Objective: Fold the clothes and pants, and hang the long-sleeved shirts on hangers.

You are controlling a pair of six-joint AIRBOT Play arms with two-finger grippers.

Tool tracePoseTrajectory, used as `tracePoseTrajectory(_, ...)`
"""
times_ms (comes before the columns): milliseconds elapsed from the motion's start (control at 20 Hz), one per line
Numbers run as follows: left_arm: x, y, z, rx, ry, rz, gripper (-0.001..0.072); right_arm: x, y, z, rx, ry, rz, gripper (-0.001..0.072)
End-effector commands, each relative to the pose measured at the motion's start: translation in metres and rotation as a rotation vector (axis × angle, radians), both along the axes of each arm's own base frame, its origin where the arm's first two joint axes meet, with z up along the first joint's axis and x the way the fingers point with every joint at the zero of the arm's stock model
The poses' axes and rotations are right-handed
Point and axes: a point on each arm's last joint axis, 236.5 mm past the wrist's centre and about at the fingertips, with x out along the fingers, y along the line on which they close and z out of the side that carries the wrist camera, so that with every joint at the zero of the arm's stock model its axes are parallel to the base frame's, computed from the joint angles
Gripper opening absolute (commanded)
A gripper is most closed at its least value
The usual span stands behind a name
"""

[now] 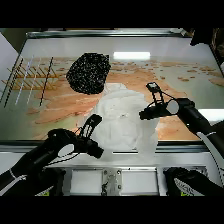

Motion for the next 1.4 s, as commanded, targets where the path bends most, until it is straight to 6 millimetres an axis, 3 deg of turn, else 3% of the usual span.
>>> tracePoseTrajectory(0, 0.034, 0.012, 0.035, -0.015, -0.043, 0.090, 0.0011, 0.031, -0.023, 0.074, -0.062, -0.210, 0.010, 0.0007)
tracePoseTrajectory(150, 0.095, 0.019, 0.115, -0.125, -0.211, 0.195, 0.0011, 0.040, -0.051, 0.204, -0.017, -0.484, -0.090, 0.0006)
tracePoseTrajectory(250, 0.121, 0.019, 0.175, -0.206, -0.348, 0.210, 0.0011, 0.025, -0.072, 0.284, 0.029, -0.663, -0.170, 0.0007)
tracePoseTrajectory(350, 0.136, 0.018, 0.233, -0.294, -0.471, 0.232, 0.0011, 0.001, -0.085, 0.341, 0.063, -0.807, -0.217, 0.0007)
tracePoseTrajectory(500, 0.140, 0.016, 0.299, -0.392, -0.598, 0.233, 0.0011, -0.037, -0.089, 0.392, 0.130, -0.963, -0.253, 0.0007)
tracePoseTrajectory(600, 0.137, 0.018, 0.328, -0.429, -0.648, 0.232, 0.0011, -0.057, -0.091, 0.410, 0.156, -1.018, -0.264, 0.0006)
tracePoseTrajectory(750, 0.132, 0.021, 0.361, -0.471, -0.712, 0.226, 0.0011, -0.073, -0.093, 0.421, 0.180, -1.050, -0.276, 0.0007)
tracePoseTrajectory(900, 0.130, 0.022, 0.374, -0.486, -0.741, 0.220, 0.0011, -0.075, -0.093, 0.421, 0.184, -1.052, -0.277, 0.0007)
tracePoseTrajectory(1050, 0.132, 0.022, 0.364, -0.466, -0.725, 0.221, 0.0011, -0.069, -0.092, 0.417, 0.189, -1.034, -0.285, 0.0006)
tracePoseTrajectory(1200, 0.136, 0.020, 0.340, -0.433, -0.682, 0.222, 0.0011, -0.062, -0.092, 0.410, 0.187, -1.006, -0.290, 0.0006)
tracePoseTrajectory(1350, 0.140, 0.018, 0.318, -0.406, -0.645, 0.223, 0.0011, -0.051, -0.095, 0.390, 0.157, -0.930, -0.307, 0.0006)
